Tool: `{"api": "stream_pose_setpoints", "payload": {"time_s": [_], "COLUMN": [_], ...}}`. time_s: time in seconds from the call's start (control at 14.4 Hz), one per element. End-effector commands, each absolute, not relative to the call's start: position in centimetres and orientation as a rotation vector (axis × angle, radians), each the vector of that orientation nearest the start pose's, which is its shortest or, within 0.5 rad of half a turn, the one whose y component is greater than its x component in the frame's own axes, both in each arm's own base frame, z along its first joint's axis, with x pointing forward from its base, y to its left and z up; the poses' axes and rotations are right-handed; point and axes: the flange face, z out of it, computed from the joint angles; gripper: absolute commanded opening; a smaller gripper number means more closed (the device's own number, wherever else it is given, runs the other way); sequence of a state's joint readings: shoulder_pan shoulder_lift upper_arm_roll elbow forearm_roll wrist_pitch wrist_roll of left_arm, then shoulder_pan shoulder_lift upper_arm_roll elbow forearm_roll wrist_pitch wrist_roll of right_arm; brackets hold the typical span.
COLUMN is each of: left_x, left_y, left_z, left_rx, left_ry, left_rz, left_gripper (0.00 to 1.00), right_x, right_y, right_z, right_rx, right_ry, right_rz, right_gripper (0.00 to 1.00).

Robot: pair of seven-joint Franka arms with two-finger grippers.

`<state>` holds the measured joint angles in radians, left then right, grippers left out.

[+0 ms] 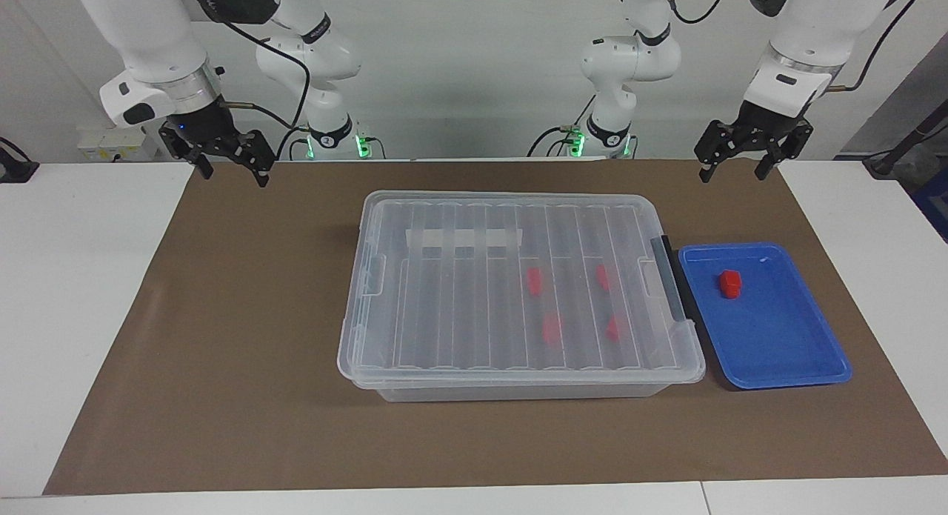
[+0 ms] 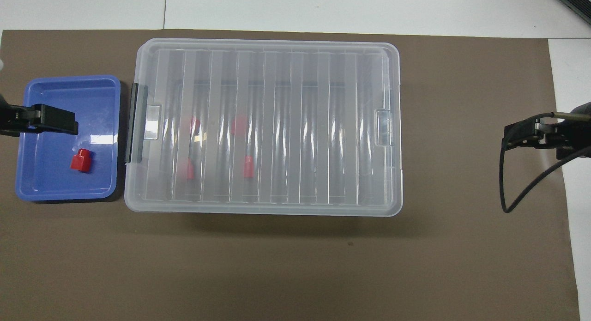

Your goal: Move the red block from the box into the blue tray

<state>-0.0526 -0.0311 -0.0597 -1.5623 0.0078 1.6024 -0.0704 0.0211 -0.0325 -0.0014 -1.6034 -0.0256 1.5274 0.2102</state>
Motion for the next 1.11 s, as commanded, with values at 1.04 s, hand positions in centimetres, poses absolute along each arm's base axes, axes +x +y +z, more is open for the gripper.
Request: {"api": "stream_pose_setpoints", "payload": {"time_s": [1.04], "left_x": [54.0], "left_y": [-6.0], "left_z": [64.3], "left_rx": [-3.118], "left_ry": [0.065], "left_rz": [-0.132], "left_gripper": [1.0], "right_x": [53.3], "right_y": [1.4], "right_z": [62.0], "right_rx": [-3.155], "right_ry": [0.294], "right_rz": [0.09], "right_gripper": [1.0]}}
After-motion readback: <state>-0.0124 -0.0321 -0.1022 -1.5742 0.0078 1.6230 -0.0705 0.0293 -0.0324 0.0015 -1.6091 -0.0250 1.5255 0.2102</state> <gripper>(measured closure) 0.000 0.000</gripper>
